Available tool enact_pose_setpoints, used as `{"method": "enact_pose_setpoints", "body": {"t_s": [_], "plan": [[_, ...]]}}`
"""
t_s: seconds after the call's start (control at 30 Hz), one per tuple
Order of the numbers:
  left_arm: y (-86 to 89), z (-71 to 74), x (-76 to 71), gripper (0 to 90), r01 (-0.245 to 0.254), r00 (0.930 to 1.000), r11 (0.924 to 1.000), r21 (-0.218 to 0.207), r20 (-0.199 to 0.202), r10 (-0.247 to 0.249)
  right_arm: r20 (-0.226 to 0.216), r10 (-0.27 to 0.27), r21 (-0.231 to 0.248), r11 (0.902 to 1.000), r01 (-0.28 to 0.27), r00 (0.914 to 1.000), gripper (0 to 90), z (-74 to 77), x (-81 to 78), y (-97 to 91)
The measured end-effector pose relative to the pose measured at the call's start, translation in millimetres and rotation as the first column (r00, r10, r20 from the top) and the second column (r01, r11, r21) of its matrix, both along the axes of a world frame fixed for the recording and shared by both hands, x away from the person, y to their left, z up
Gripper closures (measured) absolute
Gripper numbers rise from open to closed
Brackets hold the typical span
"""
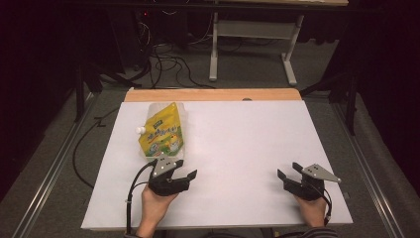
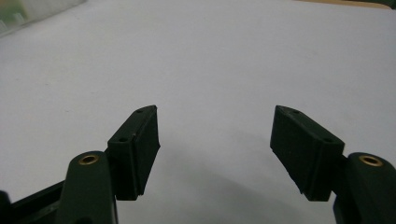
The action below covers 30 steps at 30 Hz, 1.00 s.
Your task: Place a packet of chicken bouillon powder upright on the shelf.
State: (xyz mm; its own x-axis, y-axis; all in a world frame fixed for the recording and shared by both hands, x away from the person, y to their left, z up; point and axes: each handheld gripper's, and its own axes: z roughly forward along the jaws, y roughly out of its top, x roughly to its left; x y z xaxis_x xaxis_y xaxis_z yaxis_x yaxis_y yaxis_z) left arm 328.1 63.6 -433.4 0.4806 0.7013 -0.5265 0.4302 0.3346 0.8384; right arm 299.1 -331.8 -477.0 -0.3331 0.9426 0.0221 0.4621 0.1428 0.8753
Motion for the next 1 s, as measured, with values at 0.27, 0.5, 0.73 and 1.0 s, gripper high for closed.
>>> {"method": "enact_pose_setpoints", "body": {"t_s": [0.27, 0.5, 0.73, 1.0], "plan": [[-8.2, -4.4, 2.4, 37.5, 0.008, 0.9999, 1.0000, 0.000, -0.009, -0.008, -0.004, 0.001, -0.001, 1.0000, -0.001, 1.0000, 33.3, 0.1, 0.0, 0.1], [-15.5, -9.3, 4.8, 37.2, 0.017, 0.9997, 0.9998, 0.013, -0.016, -0.016, -0.001, 0.000, -0.002, 1.0000, 0.000, 1.0000, 33.3, 0.1, -0.1, 0.0], [-22.5, -13.5, 8.9, 37.1, 0.023, 0.9993, 0.9997, -0.004, -0.030, -0.023, -0.001, 0.000, -0.001, 1.0000, 0.000, 1.0000, 33.2, 0.0, 0.0, 0.2], [-30.1, -21.3, 14.0, 37.1, 0.024, 0.9989, 0.9997, 0.010, -0.041, -0.023, -0.004, 0.000, -0.002, 1.0000, 0.000, 1.0000, 33.3, 0.1, -0.1, 0.2]]}}
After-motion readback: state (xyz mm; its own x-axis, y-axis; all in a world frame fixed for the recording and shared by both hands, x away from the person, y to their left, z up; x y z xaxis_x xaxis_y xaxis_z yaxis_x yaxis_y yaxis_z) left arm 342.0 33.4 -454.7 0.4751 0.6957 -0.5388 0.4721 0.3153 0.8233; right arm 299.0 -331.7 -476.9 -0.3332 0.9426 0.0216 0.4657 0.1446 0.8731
